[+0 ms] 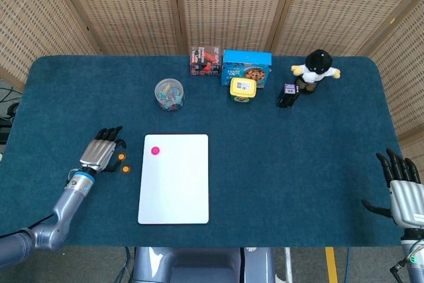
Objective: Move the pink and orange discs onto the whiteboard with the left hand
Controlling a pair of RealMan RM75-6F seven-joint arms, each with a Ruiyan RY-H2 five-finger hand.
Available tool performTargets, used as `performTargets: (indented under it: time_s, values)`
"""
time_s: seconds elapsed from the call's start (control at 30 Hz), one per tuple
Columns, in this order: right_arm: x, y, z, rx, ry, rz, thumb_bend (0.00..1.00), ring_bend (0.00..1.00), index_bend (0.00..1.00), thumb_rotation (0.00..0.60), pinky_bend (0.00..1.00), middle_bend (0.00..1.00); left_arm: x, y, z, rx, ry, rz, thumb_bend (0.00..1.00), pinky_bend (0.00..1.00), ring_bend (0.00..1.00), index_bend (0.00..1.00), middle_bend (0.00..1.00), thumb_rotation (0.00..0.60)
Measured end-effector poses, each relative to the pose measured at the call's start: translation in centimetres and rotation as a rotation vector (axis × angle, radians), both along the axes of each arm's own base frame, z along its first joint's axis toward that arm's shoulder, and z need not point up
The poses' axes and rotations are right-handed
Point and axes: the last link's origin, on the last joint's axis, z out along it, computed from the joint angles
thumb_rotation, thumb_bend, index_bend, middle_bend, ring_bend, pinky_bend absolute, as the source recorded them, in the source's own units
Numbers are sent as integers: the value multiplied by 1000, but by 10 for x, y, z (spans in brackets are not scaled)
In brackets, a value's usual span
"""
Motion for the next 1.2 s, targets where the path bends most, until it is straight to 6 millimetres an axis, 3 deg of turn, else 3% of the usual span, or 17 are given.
performTargets:
  time_s: [0.5,0.6,0.77,0.97,1.2]
  values:
    - [-1,-1,0,2,-1,-7,0,0,0,600,0,0,-11,0,-11,-12,9,28,392,0,0,372,0,600]
    - [0,-1,0,2,-2,-7,0,0,0,600,0,0,-11,0,-12,-12,10,28,393,0,0,435,0,600]
    - [-1,-1,0,4,-3,-8,0,0,0,600,0,0,-12,0,-13,-5,15,24,392,0,0,644,0,600]
    - [0,-1,0,6,-7,-9,0,0,0,600,0,0,-15,-1,-12,9,22,25,390,0,0,732,0,600]
    - [0,-1,0,7,-6,-8,0,0,0,600,0,0,-13,-2,-9,30,9,10,388,0,0,759,0,600]
